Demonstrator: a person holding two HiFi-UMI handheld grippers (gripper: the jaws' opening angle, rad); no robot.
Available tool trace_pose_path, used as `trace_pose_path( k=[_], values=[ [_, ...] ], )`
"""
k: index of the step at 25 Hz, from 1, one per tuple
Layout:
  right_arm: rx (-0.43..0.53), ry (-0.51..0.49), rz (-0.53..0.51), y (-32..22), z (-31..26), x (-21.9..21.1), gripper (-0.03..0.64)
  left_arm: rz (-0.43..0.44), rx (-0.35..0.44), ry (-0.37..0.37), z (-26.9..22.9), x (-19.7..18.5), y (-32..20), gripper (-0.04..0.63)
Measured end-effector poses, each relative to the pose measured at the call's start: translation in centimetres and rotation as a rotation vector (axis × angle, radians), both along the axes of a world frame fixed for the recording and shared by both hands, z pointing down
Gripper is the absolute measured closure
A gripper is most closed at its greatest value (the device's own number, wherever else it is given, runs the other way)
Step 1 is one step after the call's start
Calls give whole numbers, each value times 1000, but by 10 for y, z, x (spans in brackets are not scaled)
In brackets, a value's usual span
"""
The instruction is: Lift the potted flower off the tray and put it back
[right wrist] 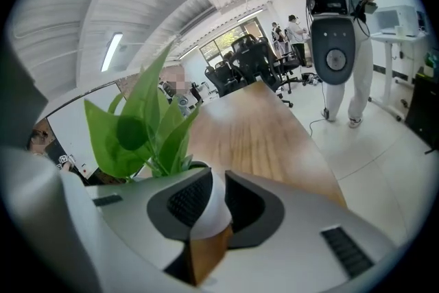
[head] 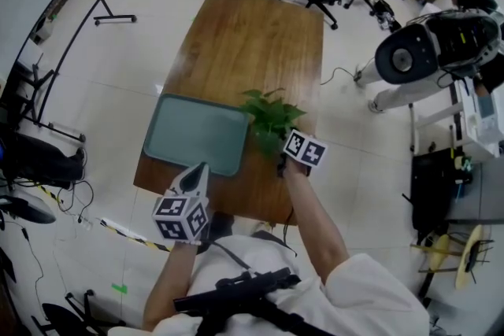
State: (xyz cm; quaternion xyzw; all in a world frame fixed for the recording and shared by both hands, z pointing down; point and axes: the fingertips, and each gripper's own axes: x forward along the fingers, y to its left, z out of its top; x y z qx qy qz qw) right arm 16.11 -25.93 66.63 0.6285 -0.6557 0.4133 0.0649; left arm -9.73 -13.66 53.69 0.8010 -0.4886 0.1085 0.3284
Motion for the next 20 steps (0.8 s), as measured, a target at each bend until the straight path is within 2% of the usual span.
trace_pose_path(
  k=[5, 11, 17, 20],
  values=[
    [37, -28, 37, 6, -14, 11, 491, -2, 5, 8, -2, 8, 8, 595],
    [90, -49, 62, 33, -43, 35, 491, -18, 26, 23, -6, 14, 17, 595],
    [116, -79, 10, 79, -68, 39, 491, -27, 64, 47, -16, 25, 29, 595],
    [124, -130, -5, 100, -77, 34, 491, -33, 68, 50, -17, 33, 37, 595]
  ],
)
